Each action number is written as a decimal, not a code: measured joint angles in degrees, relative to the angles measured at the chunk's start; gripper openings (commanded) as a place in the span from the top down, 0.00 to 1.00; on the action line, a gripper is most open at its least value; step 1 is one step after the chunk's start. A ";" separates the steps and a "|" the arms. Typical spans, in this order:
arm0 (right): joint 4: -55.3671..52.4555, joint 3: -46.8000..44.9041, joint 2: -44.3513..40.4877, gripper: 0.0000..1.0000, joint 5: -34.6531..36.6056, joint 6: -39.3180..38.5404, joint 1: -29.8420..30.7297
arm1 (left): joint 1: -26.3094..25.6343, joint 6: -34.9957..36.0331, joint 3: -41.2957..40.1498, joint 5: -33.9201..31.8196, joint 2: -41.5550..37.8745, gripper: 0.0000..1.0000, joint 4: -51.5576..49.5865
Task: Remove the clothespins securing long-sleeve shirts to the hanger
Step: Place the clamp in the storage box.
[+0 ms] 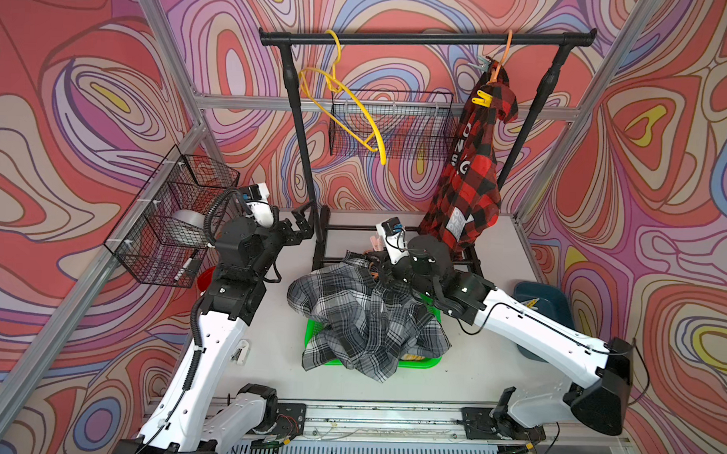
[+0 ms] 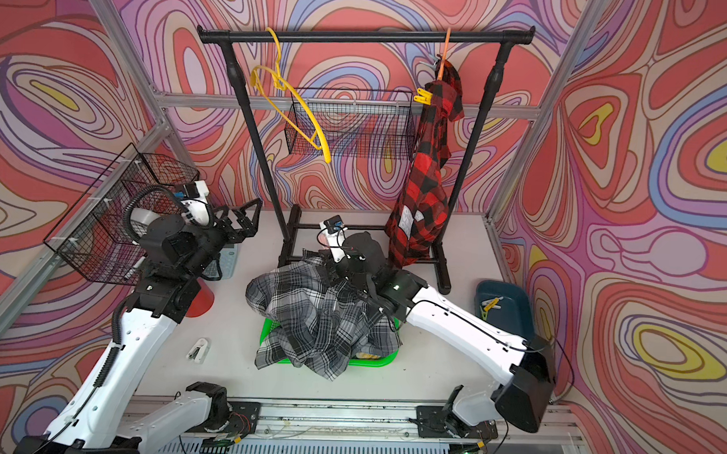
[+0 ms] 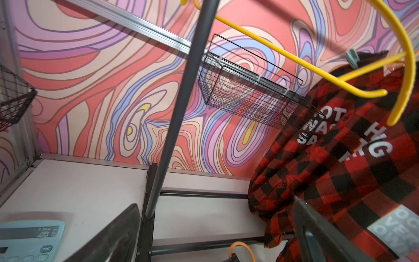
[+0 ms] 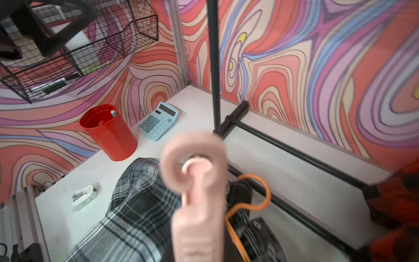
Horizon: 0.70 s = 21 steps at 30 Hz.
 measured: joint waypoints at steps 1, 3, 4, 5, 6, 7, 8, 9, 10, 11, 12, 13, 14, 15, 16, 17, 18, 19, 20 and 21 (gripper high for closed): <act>-1.40 -1.18 -2.08 1.00 0.70 1.29 -0.87 | 0.33 -0.50 -0.26 0.28 0.02 0.00 0.22; -4.92 -3.76 -6.73 1.00 1.84 4.44 -4.04 | 0.50 -0.94 -0.50 0.81 0.04 0.00 0.50; -6.97 -5.05 -9.18 1.00 2.40 6.21 -6.23 | 0.52 -1.07 -0.50 1.22 0.04 0.00 0.74; -8.81 -5.92 -10.93 1.00 2.62 7.67 -8.24 | 0.55 -1.09 -0.50 1.42 0.04 0.00 0.90; -11.13 -6.93 -13.07 1.00 2.84 9.53 -11.02 | 0.59 -1.11 -0.50 1.55 0.04 0.00 0.96; -13.18 -7.76 -14.78 1.00 2.69 11.08 -13.90 | 0.59 -1.11 -0.50 1.62 0.07 0.00 1.07; -15.21 -8.50 -16.26 1.00 2.29 12.44 -17.07 | 0.63 -1.09 -0.50 1.79 0.11 0.00 1.11; -17.20 -9.25 -17.55 1.00 1.70 13.70 -20.63 | 0.66 -1.11 -0.50 1.92 0.15 0.00 1.14; -19.12 -9.97 -18.45 1.00 0.87 14.75 -24.33 | 0.66 -1.09 -0.50 2.05 0.20 0.00 1.18; -20.46 -10.49 -18.93 1.00 0.39 15.37 -27.43 | 0.68 -1.09 -0.50 2.29 0.24 0.00 1.18; -21.88 -11.34 -19.26 1.00 -0.35 15.96 -31.19 | 0.70 -1.11 -0.50 2.47 0.35 0.00 1.18; -22.88 -12.13 -19.34 1.00 -0.96 16.26 -34.38 | 0.70 -1.09 -0.50 2.67 0.46 0.00 1.18; -23.61 -13.00 -19.26 1.00 -1.86 16.48 -37.66 | 0.76 -1.07 -0.50 2.91 0.55 0.00 1.18; -24.09 -14.08 -19.04 1.00 -3.21 16.68 -41.07 | 0.87 -1.07 -0.50 3.06 0.61 0.00 1.16; -24.13 -15.04 -18.69 1.00 -4.59 16.70 -44.26 | 1.03 -1.05 -0.50 3.26 0.66 0.00 1.16; -23.91 -15.96 -18.14 1.00 -5.73 16.74 -47.58 | 1.11 -0.96 -0.50 3.37 0.66 0.00 1.16; -23.52 -16.90 -17.29 1.00 -6.60 16.83 -51.19 | 1.29 -0.85 -0.50 3.50 0.66 0.00 1.16; -23.04 -17.62 -16.28 1.00 -7.32 16.87 -54.34 | 1.36 -0.79 -0.50 3.69 0.66 0.00 1.14; -22.53 -18.12 -15.41 1.00 -7.65 16.94 -56.78 | 1.38 -0.63 -0.50 3.89 0.66 0.00 1.11; -21.64 -18.71 -14.47 1.00 -7.82 17.03 -59.43 | 1.40 -0.50 -0.50 4.13 0.66 0.00 1.05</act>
